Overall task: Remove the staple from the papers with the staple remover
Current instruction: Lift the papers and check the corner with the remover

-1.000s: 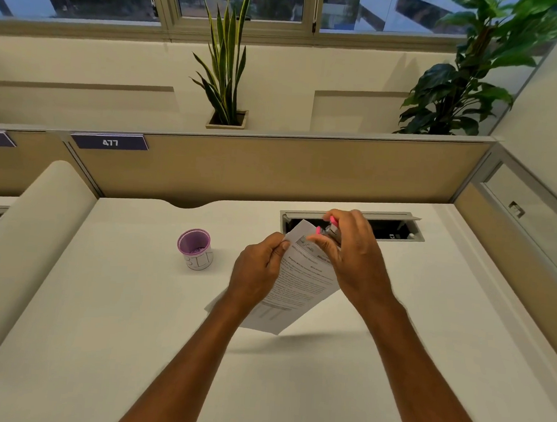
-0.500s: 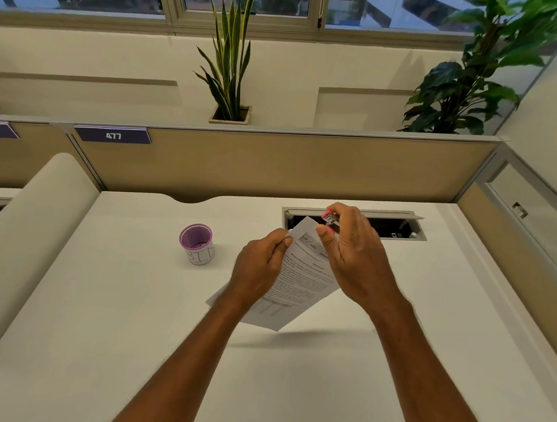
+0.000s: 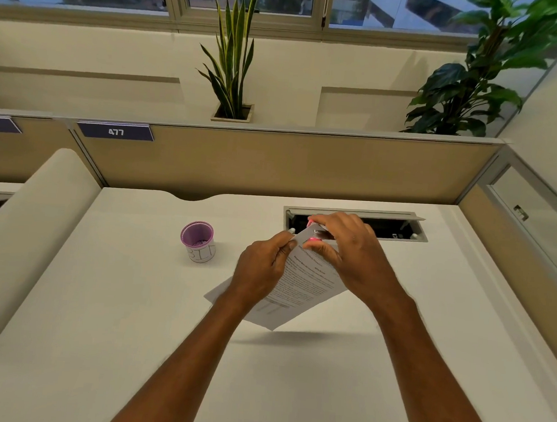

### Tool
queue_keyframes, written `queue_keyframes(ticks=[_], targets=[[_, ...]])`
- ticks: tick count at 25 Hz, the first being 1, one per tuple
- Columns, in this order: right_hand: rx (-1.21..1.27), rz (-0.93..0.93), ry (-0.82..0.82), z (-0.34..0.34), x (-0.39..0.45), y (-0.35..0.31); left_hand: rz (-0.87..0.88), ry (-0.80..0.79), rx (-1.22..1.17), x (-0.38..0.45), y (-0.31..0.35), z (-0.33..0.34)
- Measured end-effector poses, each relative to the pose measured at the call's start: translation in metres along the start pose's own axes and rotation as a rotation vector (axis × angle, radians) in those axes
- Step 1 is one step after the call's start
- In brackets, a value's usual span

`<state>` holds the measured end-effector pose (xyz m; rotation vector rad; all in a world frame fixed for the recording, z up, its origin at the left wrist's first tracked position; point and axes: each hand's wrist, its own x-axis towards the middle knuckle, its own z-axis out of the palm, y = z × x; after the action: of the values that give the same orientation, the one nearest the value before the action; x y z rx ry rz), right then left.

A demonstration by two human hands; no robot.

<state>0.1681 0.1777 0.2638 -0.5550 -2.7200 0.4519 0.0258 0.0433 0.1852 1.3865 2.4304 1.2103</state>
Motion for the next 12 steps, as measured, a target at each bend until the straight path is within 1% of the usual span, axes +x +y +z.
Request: queue_keyframes(ticks=[2,4,12], targets=[[-0.014,0.006,-0.045,0.004,0.002,0.002,0.003,-0.008,0.016,0.001,0.0,0.0],[-0.011,0.011,-0.042,0.007,0.003,0.004,-0.002,-0.016,0.029,0.0,0.0,0.0],[0.051,0.028,0.09,0.022,0.003,0.009,0.016,-0.027,0.024,-0.001,-0.005,0.005]])
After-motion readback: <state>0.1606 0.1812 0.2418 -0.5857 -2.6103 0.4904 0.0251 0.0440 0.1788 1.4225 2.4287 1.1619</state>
